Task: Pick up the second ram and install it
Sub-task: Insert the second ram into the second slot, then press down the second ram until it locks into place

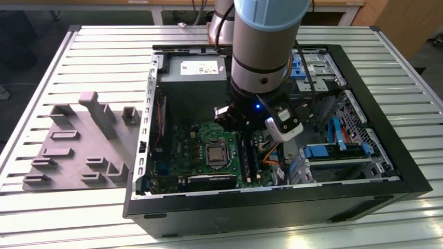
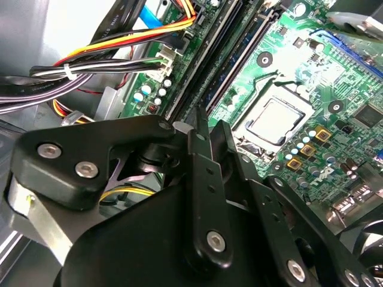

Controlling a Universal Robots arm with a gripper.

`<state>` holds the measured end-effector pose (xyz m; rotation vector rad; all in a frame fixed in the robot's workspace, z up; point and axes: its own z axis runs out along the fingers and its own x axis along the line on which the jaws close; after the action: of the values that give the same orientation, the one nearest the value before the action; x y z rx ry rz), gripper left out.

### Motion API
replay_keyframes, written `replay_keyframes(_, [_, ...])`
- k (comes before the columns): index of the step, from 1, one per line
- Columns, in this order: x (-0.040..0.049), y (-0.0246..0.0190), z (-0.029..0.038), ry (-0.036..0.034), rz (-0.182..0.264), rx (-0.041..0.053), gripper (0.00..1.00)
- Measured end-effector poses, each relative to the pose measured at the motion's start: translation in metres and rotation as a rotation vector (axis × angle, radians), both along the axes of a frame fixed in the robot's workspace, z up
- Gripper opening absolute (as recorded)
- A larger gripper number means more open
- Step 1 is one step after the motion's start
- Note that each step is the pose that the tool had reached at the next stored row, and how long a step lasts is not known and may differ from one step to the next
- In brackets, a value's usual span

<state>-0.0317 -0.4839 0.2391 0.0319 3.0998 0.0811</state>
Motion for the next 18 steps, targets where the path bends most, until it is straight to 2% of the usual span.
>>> replay_keyframes(1, [0.0,0.0,0.0,0.0,0.0,0.0,0.24])
replay_keyframes(2, [0.0,0.0,0.0,0.0,0.0,0.0,0.17])
replay_keyframes(3, [0.0,0.0,0.0001,0.0,0.0,-0.0001,0.17])
replay_keyframes(4, [0.0,0.0,0.0,0.0,0.0,0.0,0.11])
replay_keyframes(13, [0.0,0.0001,0.0004,0.0001,0.0,0.0007,0.11])
replay_keyframes(18, [0.0,0.002,0.0002,0.0,0.0,0.0014,0.11])
